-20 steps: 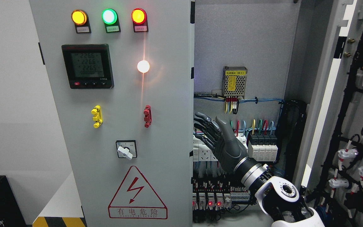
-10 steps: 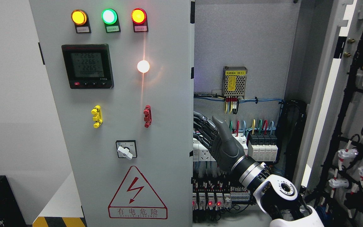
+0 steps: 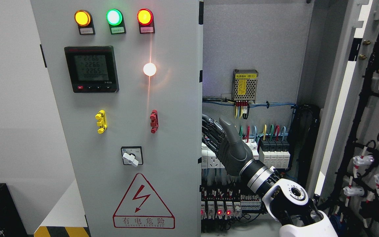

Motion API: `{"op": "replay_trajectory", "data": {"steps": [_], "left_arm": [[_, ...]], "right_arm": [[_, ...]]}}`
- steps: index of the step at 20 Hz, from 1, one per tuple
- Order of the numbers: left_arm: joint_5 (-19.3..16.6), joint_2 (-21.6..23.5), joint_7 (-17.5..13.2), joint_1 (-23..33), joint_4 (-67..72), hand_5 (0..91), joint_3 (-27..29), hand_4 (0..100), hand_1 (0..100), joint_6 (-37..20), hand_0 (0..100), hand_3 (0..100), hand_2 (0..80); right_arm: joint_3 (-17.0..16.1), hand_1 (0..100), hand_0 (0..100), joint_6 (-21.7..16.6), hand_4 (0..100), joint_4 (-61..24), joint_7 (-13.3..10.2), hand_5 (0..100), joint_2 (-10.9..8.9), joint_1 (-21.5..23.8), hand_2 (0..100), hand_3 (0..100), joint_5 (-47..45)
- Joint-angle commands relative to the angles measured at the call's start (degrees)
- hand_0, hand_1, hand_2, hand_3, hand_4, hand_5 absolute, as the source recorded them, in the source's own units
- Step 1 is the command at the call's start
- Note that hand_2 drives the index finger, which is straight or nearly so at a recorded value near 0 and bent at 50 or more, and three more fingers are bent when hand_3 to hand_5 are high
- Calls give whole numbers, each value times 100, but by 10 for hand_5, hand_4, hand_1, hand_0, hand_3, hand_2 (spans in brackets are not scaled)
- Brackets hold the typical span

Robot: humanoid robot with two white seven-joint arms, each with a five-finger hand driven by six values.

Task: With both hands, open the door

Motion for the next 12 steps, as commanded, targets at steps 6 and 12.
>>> {"op": "replay_trajectory", "data": {"steps": [6, 12], "left_arm": [[0, 0, -3, 53, 1, 0, 0, 0, 0, 0, 0, 0, 0], [0, 0, -3, 53, 1, 0, 0, 0, 0, 0, 0, 0, 0]], "right_arm": [[9, 0, 191, 84, 0, 181, 9, 0, -9, -111, 0, 0, -416], [-26, 0, 191, 76, 0, 462, 429, 0, -26, -120, 0, 0, -399]]}}
